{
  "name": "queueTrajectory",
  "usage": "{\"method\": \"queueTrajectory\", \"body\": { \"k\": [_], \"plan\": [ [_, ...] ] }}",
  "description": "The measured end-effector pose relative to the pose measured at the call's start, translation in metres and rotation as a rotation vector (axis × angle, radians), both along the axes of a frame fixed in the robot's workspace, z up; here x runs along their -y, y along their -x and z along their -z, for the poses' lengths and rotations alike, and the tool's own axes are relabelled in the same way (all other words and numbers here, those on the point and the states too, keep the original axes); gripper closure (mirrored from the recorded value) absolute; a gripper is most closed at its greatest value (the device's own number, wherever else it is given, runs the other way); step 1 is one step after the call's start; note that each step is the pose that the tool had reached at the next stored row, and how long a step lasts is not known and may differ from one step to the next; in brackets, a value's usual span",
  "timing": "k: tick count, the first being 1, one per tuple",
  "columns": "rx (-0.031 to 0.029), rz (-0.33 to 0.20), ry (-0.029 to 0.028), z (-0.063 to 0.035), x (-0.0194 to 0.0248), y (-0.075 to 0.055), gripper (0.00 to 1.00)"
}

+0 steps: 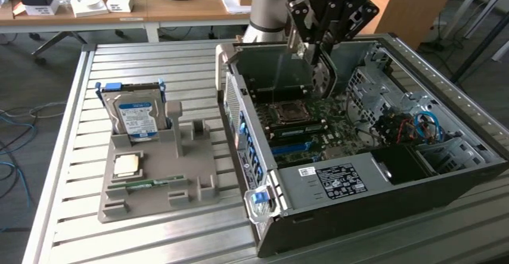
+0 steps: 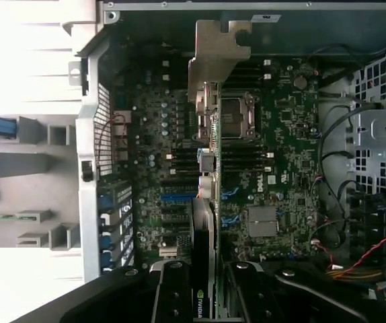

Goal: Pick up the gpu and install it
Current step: 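Pick up the gpu and move the gpu toward the slot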

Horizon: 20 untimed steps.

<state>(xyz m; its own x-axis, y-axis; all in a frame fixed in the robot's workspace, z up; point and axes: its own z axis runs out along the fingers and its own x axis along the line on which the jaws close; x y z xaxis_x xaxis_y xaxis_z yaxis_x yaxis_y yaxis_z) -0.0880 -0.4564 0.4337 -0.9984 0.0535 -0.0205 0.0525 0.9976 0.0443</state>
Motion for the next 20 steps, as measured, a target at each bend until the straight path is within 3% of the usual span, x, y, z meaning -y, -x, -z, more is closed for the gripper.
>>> {"method": "queueTrajectory", "body": {
  "k": [20],
  "plan": [
    [-0.0001, 0.0, 0.0, 0.0, 0.0, -0.049, 0.74]
  ]
}}
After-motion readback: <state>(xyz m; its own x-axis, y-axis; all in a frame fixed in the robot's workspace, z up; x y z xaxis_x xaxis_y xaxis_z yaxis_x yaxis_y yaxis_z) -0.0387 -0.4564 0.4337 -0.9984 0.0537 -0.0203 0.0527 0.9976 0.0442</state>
